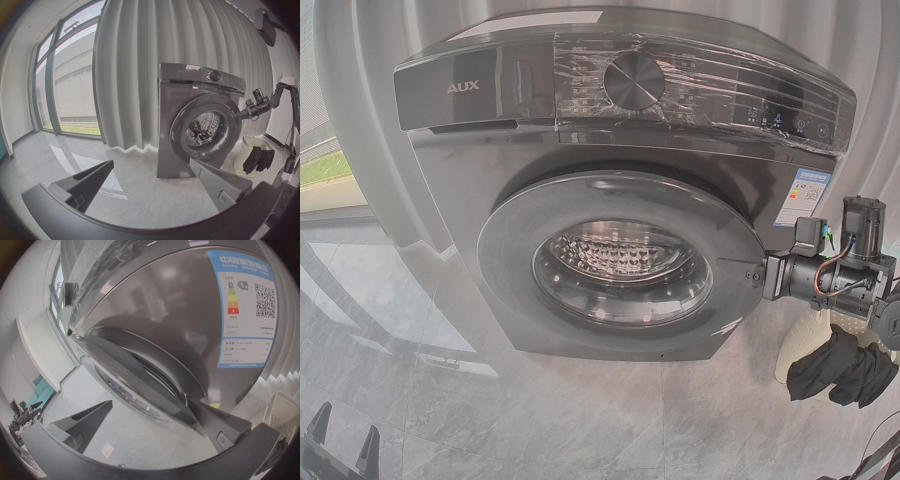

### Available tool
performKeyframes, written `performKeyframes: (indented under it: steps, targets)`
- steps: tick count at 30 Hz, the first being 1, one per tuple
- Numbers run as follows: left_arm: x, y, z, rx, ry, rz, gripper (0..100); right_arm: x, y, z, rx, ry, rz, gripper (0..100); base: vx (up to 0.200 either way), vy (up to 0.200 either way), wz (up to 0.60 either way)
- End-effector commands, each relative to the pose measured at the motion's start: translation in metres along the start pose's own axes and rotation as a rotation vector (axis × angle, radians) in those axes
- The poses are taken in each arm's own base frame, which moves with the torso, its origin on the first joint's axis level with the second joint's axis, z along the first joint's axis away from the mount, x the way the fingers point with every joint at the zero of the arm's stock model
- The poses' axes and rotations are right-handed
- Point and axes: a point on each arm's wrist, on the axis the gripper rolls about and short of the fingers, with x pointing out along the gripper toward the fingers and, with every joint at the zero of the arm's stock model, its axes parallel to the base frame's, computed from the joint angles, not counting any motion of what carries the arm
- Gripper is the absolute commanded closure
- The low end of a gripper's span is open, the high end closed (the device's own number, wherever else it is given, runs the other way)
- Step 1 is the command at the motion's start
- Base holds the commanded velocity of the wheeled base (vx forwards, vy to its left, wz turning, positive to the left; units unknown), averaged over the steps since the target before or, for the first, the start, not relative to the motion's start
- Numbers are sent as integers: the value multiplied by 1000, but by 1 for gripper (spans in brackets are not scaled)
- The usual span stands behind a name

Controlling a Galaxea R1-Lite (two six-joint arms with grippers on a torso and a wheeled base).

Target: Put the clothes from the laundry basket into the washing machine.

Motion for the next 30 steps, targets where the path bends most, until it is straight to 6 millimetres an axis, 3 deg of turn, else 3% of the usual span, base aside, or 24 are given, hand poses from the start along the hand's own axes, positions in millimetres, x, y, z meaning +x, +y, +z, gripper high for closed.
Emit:
performKeyframes:
  steps: [1, 9, 14, 20, 30]
  targets:
    - [0, 0, -5, 0, 4, 1, 0, -15, 3, -2, -6, -7, 6, 0, 0, 0, 0]
    - [0, 0, -5, 0, 4, 1, 0, -55, 18, -14, -31, -25, 60, 0, 0, 0, 0]
    - [0, 0, -5, 0, 4, 1, 0, -82, 35, -33, -45, 18, 145, 0, 0, 0, 0]
    - [0, 0, -5, 0, 4, 1, 0, -90, 36, -30, -39, -5, 185, 0, 0, 0, 0]
    - [0, 0, -5, 0, 4, 1, 0, -87, 35, -15, 65, -47, 167, 0, 0, 0, 0]
